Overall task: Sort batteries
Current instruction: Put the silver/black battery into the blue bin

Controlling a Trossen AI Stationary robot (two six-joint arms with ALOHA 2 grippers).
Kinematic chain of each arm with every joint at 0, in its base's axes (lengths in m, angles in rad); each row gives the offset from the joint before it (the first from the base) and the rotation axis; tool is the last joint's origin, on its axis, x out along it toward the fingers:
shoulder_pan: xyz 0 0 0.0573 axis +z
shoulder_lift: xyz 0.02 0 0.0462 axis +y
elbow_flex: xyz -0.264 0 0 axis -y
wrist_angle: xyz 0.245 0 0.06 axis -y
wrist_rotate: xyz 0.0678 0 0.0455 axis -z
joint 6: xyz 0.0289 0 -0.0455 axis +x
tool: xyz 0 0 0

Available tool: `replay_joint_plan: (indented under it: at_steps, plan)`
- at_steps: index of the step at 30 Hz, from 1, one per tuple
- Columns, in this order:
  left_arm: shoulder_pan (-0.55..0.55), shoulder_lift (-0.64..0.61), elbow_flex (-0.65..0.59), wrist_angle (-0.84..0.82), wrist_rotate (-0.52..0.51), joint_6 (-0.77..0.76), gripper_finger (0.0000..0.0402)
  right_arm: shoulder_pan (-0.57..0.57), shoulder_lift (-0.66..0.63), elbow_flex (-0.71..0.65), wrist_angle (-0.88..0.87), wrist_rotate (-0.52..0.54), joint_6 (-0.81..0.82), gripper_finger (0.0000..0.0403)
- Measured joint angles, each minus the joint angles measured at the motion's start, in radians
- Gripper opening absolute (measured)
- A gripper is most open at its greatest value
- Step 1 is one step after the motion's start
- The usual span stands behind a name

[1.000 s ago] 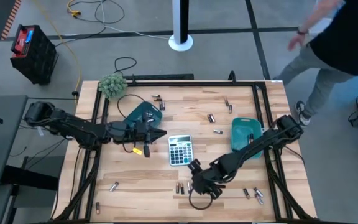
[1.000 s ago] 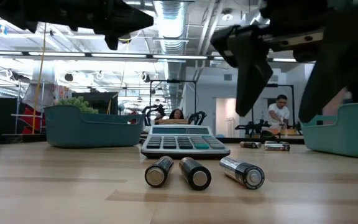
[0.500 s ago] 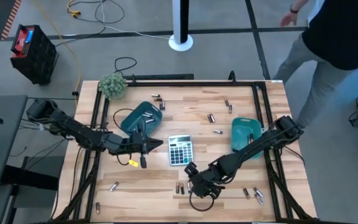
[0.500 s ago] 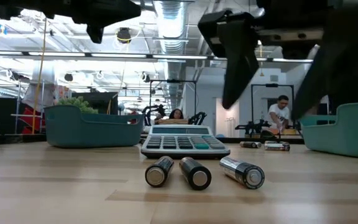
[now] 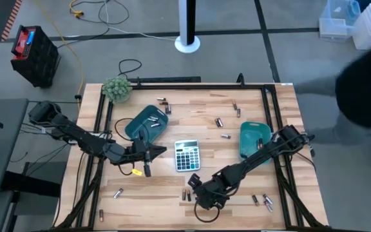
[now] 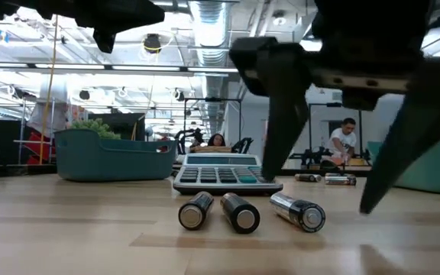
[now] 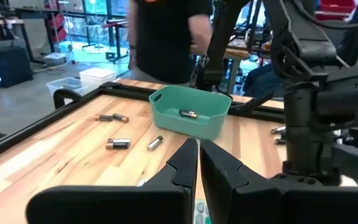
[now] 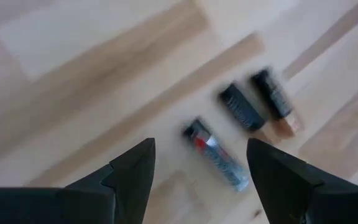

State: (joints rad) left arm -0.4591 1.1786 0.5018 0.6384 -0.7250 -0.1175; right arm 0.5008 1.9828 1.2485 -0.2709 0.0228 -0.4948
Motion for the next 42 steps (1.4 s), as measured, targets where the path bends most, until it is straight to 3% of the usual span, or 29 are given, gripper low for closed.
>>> replay_joint_plan:
  at_steps: [21, 33, 37, 42]
  plan:
    - [0.0, 0.0, 0.0, -0.005, 0.0, 0.0, 0.0013, -0.019, 0.017, -0.002, 0.016, -0.002, -0.053, 0.0271]
    - [0.0, 0.0, 0.0, -0.005, 0.002, 0.0, 0.0013, -0.062, 0.057, 0.001, 0.017, -0.101, -0.062, 0.0267]
    - [0.0, 0.0, 0.0, -0.005, 0.002, 0.001, 0.0013, -0.073, 0.059, 0.0, 0.012, -0.119, -0.062, 0.025]
    - [0.0, 0.0, 0.0, -0.005, 0.002, 0.001, 0.0013, -0.082, 0.06, 0.0, -0.001, -0.143, -0.062, 0.0199]
